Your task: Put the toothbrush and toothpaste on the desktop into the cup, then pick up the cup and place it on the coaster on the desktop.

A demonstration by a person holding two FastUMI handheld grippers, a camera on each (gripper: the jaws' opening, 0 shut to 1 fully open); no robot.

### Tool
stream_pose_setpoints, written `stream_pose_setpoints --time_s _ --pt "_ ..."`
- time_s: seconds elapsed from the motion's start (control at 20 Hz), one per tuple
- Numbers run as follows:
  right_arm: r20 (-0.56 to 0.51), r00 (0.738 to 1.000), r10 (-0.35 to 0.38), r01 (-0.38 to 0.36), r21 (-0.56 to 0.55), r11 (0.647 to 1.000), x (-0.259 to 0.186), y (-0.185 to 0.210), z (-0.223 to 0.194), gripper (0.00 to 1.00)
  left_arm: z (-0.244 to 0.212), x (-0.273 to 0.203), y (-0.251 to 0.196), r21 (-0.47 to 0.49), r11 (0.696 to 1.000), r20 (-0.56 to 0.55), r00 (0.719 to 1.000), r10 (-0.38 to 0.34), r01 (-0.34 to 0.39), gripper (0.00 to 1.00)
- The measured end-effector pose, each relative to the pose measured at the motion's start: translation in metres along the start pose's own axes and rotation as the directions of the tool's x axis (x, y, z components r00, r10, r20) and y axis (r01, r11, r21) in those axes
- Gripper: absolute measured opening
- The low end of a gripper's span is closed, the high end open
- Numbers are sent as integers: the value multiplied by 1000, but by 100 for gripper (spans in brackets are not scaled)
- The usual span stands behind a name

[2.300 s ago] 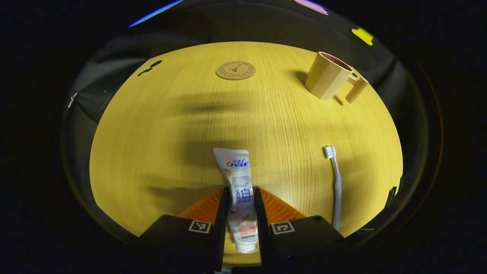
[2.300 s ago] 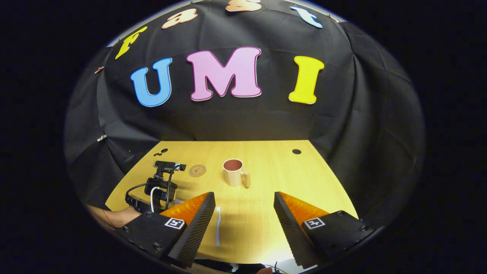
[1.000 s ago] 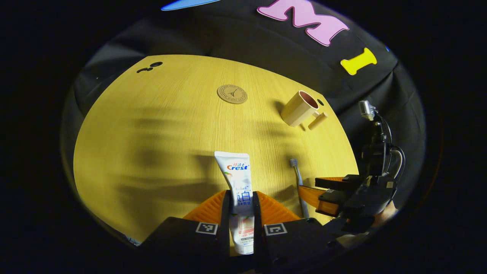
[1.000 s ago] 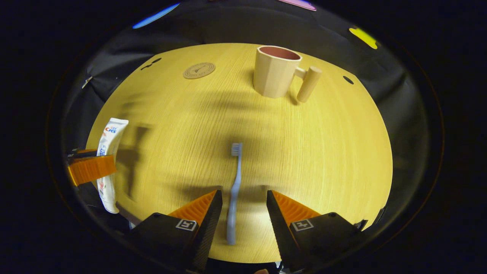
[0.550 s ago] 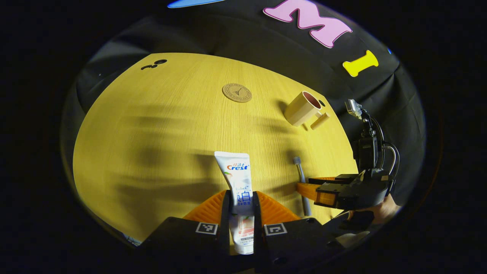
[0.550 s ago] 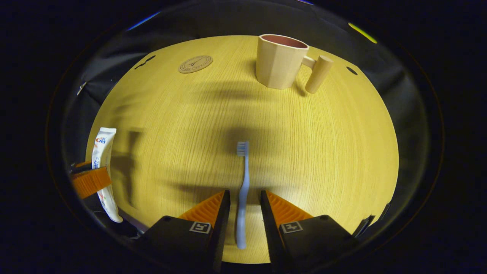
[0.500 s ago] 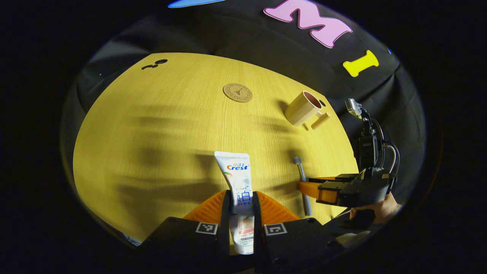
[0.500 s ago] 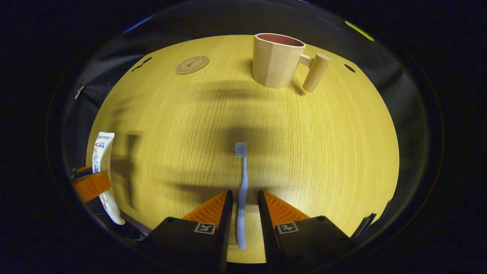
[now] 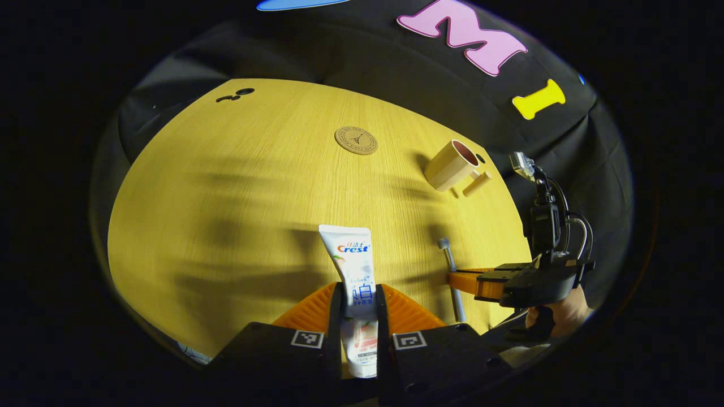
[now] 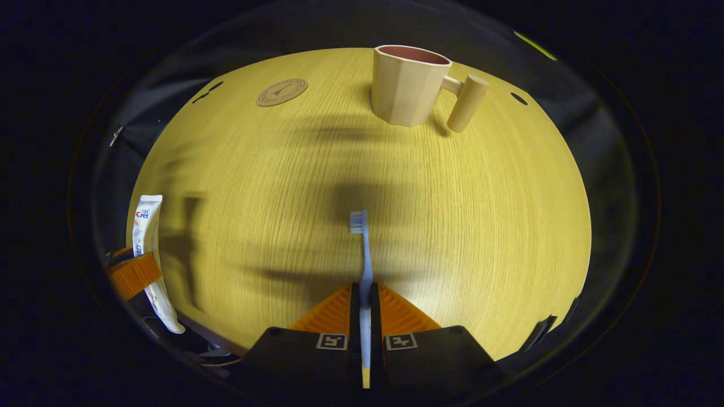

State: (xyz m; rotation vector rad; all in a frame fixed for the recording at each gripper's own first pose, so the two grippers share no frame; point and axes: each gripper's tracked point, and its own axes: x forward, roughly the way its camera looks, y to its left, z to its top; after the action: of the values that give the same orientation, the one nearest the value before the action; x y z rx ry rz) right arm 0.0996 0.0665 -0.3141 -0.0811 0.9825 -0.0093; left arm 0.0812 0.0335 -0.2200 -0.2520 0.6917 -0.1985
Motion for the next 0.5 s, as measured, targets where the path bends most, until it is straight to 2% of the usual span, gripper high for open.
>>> stream_pose_setpoints --time_s 0.2,0.35,0.4,0.45,0.5 --pt "126 991 39 -36 -23 999 -14 0 10 10 8 -1 -9 -1 1000 42 999 3 -3 30" --pt "234 968 92 -90 -18 996 -41 -1 22 10 25 -4 -29 -6 1000 118 993 -25 26 30" --pt "262 959 109 -111 -8 994 -49 -2 25 10 35 -7 -39 -4 999 148 988 -44 45 35" --pt "290 949 121 -126 -2 992 -58 -5 29 10 45 -8 -48 4 998 183 981 -62 62 35" --pt "320 939 124 -130 -2 992 -66 -10 34 10 58 -10 -60 14 997 219 973 -78 77 30"
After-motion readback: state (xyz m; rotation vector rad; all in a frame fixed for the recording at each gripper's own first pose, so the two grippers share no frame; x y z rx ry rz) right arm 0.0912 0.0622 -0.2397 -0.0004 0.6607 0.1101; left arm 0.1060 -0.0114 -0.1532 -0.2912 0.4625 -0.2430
